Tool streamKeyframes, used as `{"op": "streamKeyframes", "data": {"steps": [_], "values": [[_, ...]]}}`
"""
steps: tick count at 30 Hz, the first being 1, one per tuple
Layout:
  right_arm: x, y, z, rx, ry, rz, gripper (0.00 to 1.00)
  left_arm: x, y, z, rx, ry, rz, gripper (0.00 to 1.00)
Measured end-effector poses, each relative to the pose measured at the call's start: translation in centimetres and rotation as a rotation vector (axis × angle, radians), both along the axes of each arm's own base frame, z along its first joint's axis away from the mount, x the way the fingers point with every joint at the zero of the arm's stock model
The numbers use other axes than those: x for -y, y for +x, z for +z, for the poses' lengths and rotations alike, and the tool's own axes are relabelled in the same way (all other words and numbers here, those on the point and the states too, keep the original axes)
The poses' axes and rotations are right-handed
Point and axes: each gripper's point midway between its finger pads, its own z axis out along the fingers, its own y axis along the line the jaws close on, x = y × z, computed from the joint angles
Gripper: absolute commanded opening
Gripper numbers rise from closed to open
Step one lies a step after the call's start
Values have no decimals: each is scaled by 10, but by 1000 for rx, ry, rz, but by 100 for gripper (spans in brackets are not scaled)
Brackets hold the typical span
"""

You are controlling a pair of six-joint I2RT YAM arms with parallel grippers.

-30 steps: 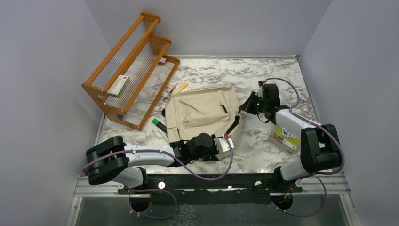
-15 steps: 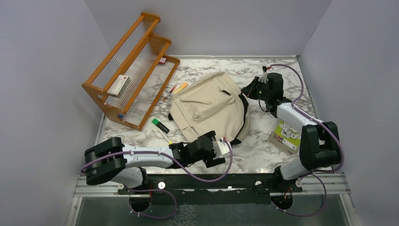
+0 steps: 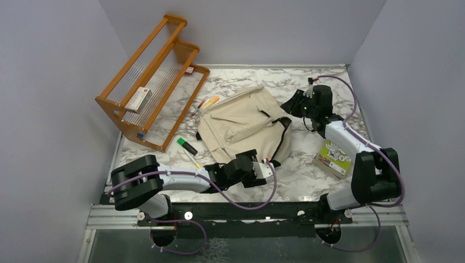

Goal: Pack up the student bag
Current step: Unzip the student bag at the center of the board.

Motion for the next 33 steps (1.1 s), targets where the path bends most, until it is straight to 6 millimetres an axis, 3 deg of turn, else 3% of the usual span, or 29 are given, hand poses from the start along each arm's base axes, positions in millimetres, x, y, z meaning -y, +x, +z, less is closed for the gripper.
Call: {"op": "streamKeyframes", "data": {"steps": [6,9,17,25,33], "values": [[5,-20,42,66,22,-19,43,2,6,-15,1,53,-41,65],[6,-38,50,78,28,-10,43,0,12,-20,-7,63,-42,59],[10,-92,10,-52,20,13,43,2,29,-10,-41,21,-48,28],[11,-121,-13,-148,52,-1,52,5,33,-5,-94,6,-83,17],[12,-136,-27,-200,86,-34,57,12,35,8,-148,-35,-116,11]]}}
